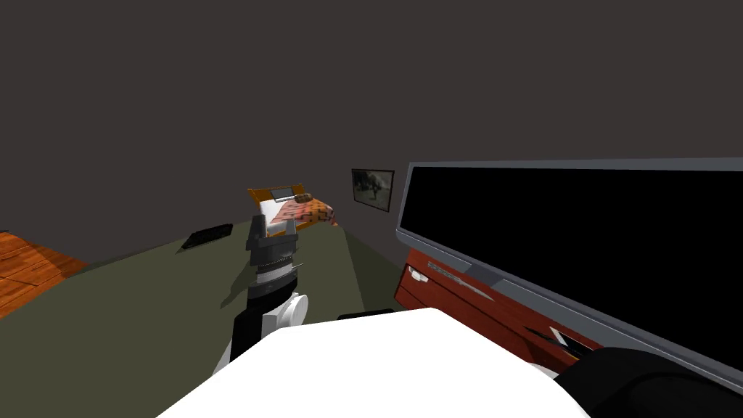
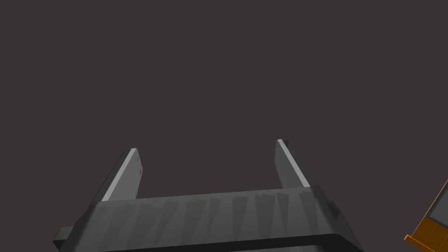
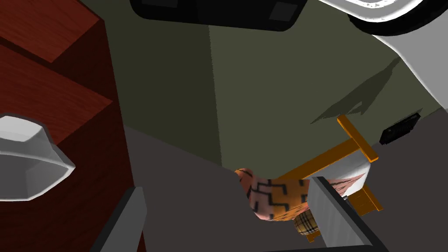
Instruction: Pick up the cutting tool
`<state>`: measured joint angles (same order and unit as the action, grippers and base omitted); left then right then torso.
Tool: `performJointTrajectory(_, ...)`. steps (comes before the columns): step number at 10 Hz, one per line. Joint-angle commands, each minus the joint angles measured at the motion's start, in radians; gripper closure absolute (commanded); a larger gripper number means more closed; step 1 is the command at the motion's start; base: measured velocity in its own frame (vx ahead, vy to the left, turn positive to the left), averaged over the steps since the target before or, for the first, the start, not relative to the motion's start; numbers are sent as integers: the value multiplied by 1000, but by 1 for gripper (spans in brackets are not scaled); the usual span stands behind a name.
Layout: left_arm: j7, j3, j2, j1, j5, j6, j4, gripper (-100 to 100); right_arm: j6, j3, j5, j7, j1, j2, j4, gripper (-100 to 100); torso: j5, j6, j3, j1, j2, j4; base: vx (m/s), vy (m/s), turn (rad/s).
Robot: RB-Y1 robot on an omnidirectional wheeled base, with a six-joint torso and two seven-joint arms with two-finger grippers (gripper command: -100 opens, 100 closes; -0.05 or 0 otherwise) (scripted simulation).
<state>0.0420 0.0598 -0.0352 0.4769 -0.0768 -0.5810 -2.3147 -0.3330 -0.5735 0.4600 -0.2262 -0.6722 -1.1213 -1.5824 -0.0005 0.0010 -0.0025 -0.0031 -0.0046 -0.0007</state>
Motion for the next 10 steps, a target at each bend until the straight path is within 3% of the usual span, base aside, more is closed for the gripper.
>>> performJointTrajectory(1,0,0,0,0,0,0,0,0,31,-28,25,-5,-11,-50,31,-100,0,0,0,0,0,0,58,-21,322)
performJointTrajectory(4,0,0,0,0,0,0,0,0,46,-49,45,-13,-19,-102,63,-100,0,0,0,-1,0,0,54,-34,197)
performJointTrajectory(5,0,0,0,0,0,0,0,0,60,-69,64,-20,-27,-142,91,-100,-1,1,0,-1,0,0,67,-37,268)
performJointTrajectory(8,0,0,0,0,0,0,0,0,73,-87,81,-26,-34,-179,115,-100,0,0,0,-1,-1,0,62,-48,157)
performJointTrajectory(10,0,0,0,0,0,0,0,0,95,-121,111,-36,-47,-241,153,-100,0,0,0,-2,-1,0,88,-65,287)
